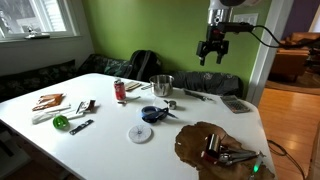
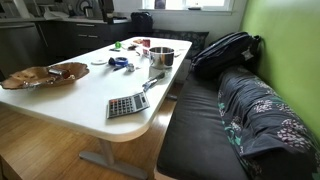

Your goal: Pick up the silver measuring spoon from the table and put it in the silver pot

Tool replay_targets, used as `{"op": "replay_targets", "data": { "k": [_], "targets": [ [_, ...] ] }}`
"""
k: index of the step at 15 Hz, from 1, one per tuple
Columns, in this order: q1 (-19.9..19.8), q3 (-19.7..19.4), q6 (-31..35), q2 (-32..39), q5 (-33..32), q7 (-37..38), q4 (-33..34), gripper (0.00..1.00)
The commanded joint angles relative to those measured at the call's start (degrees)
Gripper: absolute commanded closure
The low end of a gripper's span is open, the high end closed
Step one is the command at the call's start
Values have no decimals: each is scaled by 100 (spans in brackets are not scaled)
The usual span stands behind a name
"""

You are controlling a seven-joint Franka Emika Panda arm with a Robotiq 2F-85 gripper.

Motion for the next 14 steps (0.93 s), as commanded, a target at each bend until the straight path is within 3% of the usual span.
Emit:
{"op": "replay_targets", "data": {
  "k": [1,3,6,9,11,14],
  "targets": [
    [124,-125,-21,31,10,-9,40,0],
    [233,-32,1175,135,363,155,-98,0],
    [468,40,2370,629,170,283,143,0],
    [756,-20,2626,1150,-102,454,492,0],
    [858,-34,2461,1375,69,405,713,0],
    [899,-35,2518,1297,209,266,611,0]
  ]
}}
